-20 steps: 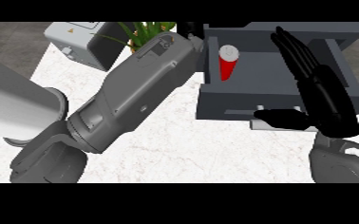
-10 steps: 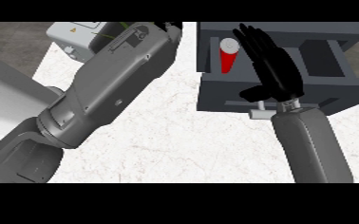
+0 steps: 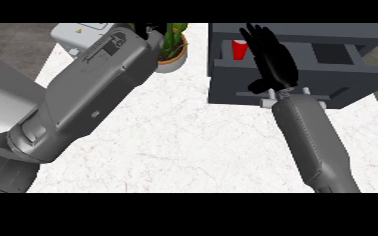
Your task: Pick up the can, place it into the drawer and close the drawer
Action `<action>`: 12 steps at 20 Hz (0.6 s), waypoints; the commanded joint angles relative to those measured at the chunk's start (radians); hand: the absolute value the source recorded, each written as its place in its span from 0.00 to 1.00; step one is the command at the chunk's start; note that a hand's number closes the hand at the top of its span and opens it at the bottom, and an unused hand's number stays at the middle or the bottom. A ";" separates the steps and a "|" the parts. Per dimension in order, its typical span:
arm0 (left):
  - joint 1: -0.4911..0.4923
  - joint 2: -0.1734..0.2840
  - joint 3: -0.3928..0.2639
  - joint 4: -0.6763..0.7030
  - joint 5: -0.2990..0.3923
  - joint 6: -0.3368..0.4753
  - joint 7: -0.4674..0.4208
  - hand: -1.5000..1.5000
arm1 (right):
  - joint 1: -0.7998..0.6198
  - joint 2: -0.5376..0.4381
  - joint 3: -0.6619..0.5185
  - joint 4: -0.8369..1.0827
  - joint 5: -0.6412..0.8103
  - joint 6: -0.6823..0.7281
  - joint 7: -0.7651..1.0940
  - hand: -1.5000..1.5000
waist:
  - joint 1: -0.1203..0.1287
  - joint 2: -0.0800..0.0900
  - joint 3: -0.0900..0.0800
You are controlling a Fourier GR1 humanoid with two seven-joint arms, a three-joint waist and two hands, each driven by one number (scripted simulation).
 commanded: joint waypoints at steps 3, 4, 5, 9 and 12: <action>0.018 0.076 0.036 -0.042 -0.014 -0.042 0.040 0.00 | -0.071 -0.003 -0.049 0.272 0.045 -0.201 -0.034 0.00 | 0.000 0.018 0.009; 0.027 0.099 0.012 -0.102 -0.020 -0.021 0.079 0.00 | -0.072 -0.006 -0.068 0.294 0.034 -0.237 -0.046 0.00 | 0.017 0.014 0.010; -0.029 0.073 0.008 -0.072 -0.041 0.019 0.094 0.00 | -0.128 -0.014 -0.076 0.323 0.037 -0.205 -0.032 0.00 | 0.004 0.015 0.010; 0.070 0.088 0.029 -0.132 -0.034 -0.005 0.070 0.00 | -0.195 -0.009 -0.105 0.437 0.050 -0.293 -0.033 0.00 | 0.016 0.020 0.010; 0.045 0.111 0.021 -0.180 -0.041 0.016 0.130 0.00 | -0.226 -0.050 -0.150 0.489 0.022 -0.344 -0.072 0.00 | 0.023 0.019 0.011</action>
